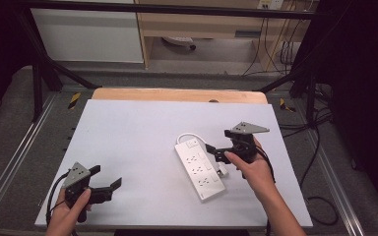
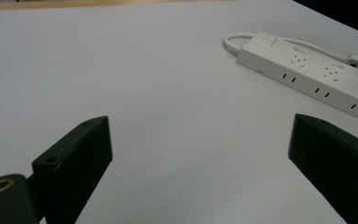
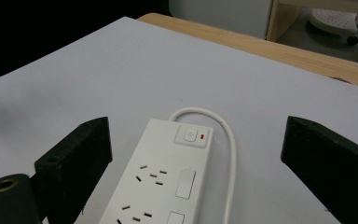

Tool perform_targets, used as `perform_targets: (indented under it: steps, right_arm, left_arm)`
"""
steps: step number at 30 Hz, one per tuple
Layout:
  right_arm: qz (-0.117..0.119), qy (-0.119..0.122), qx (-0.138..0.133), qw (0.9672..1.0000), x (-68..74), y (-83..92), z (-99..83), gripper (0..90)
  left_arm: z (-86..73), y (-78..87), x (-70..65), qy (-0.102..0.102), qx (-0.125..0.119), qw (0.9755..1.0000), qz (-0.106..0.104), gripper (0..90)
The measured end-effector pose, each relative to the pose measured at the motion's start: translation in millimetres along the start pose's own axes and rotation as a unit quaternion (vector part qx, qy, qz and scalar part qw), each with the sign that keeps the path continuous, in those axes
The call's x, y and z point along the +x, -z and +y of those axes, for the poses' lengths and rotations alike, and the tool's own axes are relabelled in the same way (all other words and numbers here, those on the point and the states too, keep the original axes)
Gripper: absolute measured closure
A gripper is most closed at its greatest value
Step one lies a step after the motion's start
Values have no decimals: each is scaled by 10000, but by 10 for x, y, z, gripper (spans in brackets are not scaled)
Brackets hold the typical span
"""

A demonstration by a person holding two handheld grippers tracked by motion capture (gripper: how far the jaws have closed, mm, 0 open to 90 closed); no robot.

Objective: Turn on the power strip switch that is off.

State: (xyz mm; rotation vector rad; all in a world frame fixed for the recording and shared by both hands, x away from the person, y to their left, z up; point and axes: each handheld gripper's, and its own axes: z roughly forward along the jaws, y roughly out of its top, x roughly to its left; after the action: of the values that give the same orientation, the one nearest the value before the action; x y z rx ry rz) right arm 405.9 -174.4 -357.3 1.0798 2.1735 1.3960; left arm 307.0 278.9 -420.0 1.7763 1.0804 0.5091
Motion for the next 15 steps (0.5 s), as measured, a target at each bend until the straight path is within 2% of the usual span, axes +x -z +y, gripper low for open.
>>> perform_targets:
  steps: [6, 15]
  right_arm:
    - [25, -41, 66, 10000, -20, -101, 10, 120]
    - [-105, -78, 239, 9996, -56, -262, -2, 183]
  left_arm:
    - [0, 0, -3, -3, 2, 10000, -21, 63]
    - [1, 1, -3, -24, 2, 10000, -28, 64]
